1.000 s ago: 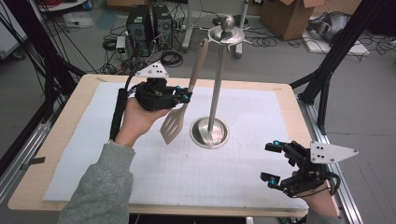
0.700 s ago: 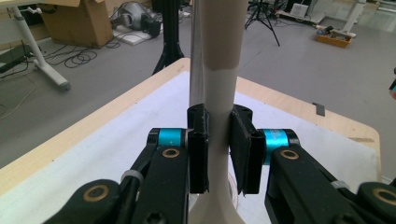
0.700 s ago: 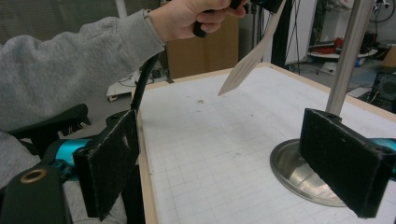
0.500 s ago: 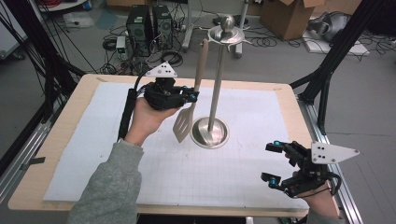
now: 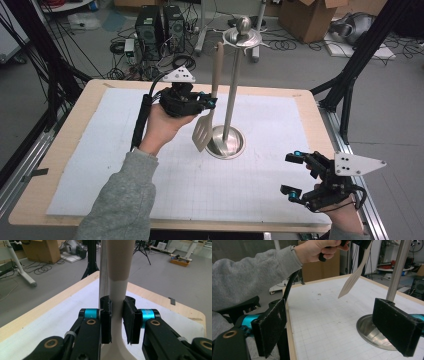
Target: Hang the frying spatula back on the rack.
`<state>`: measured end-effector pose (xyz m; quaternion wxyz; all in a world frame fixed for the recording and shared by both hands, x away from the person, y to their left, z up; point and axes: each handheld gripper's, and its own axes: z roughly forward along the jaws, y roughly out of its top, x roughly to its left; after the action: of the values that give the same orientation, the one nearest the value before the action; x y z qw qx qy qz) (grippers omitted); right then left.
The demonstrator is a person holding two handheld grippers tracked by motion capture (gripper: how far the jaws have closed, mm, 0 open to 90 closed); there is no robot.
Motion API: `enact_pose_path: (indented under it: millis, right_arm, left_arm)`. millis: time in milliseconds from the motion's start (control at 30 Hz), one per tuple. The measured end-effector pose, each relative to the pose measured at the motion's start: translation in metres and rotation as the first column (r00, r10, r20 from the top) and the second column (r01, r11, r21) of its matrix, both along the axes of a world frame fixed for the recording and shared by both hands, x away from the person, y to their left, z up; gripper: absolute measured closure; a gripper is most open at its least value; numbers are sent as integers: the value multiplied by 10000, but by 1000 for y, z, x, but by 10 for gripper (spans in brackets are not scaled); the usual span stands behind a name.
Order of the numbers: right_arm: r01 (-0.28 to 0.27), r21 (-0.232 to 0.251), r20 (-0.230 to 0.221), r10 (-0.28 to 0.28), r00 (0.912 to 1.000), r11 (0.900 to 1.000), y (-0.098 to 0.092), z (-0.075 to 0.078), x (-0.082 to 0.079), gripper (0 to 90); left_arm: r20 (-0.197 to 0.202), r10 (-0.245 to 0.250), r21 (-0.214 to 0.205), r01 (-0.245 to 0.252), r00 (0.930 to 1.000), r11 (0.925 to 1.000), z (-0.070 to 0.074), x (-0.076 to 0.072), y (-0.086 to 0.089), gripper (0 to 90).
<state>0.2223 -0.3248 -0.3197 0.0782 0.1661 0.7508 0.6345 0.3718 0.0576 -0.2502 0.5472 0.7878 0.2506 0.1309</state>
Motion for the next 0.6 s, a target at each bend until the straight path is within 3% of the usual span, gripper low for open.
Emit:
enact_pose_path:
  millis: [67, 133, 233, 467, 600]
  right_arm:
    - [-9, -14, -9, 9, 10000, 10000, 0, 0, 0, 117]
    - [-30, -11, -47, 30, 10000, 10000, 1, 0, -1, 117]
    - [-39, 10, 13, 39, 10000, 10000, 1, 0, 0, 117]
    - [-49, -24, -23, 49, 10000, 10000, 2, 0, 1, 117]
    - [-35, -5, -29, 35, 10000, 10000, 2, -1, 2, 117]
  left_arm:
    - [23, 48, -85, -48, 10000, 10000, 0, -1, 0, 759]
    - [1, 30, -482, -30, 10000, 9988, 2, -1, 3, 719]
    - [353, 104, -678, -79, 9993, 9977, 4, -4, 5, 630]
    - [801, -335, -340, 363, 9962, 9988, 3, -8, 10, 302]
    - [534, -576, -425, 599, 9969, 9973, 0, -12, 17, 163]
